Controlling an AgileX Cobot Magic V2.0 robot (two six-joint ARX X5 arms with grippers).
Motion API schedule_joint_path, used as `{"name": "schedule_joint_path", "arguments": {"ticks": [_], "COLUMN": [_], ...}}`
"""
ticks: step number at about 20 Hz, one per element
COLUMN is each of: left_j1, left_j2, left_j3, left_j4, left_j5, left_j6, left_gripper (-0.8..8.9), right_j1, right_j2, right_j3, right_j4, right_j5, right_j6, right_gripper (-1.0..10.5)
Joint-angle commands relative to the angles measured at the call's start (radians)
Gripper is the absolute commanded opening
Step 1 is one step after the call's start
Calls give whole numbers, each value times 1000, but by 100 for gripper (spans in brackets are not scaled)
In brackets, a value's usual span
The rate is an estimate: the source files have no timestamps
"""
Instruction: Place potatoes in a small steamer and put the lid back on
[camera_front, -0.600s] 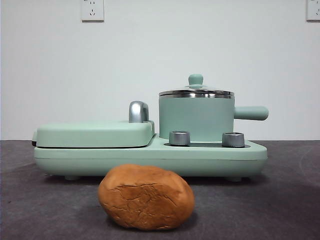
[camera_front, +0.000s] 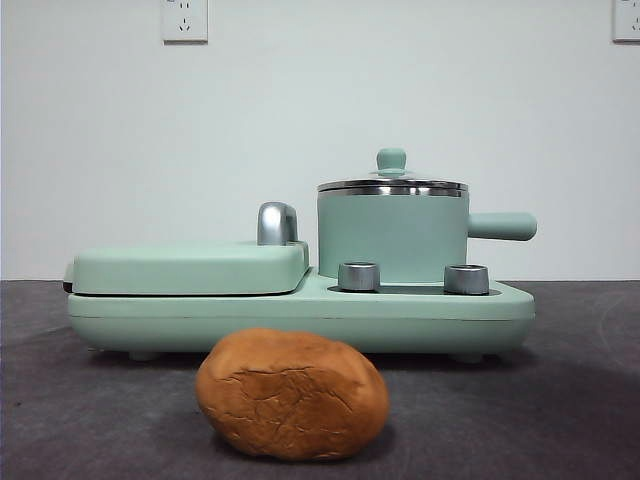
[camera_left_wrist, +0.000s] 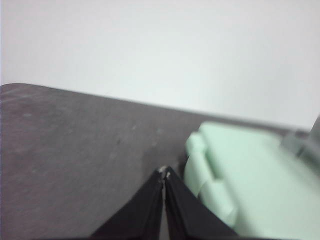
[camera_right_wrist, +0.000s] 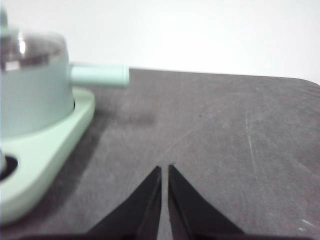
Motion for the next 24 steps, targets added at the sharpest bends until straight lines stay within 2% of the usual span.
{"name": "schedule_joint_path", "arguments": {"ticks": [1,3,5,8,11,15,18,21,24], "left_j1": [-2,-2,-2,-2,-2,-2,-2,-2,-2], "left_j2": [-1,-1,-1,-1,1,21,69,137,211], "left_j3": [-18,-17,-16,2,54,168,283,399,497], "left_j4": [58,100,156,226,225,148,54,-66,-164], "left_j5": [-2,-1,2,2,2,8,73,168,253], "left_j6": [-219,-286,-309,-358,-373,-306,-165,-33,90], "left_gripper": [6,6,6,6,6,6,6,6,6], "right_j1": [0,0,0,0,0,0,0,0,0], "right_j2": [-1,-1,-1,-1,0,18,58,114,172], "right_j3": [-4,-4,-4,3,48,159,263,348,417], "right_j4": [54,107,182,280,276,186,95,44,2], "right_j5": [4,3,3,3,-6,-16,-57,-144,-240], "right_j6": [91,93,133,254,341,360,343,264,140], "right_gripper": [20,20,19,19,16,15,15,16,16]}}
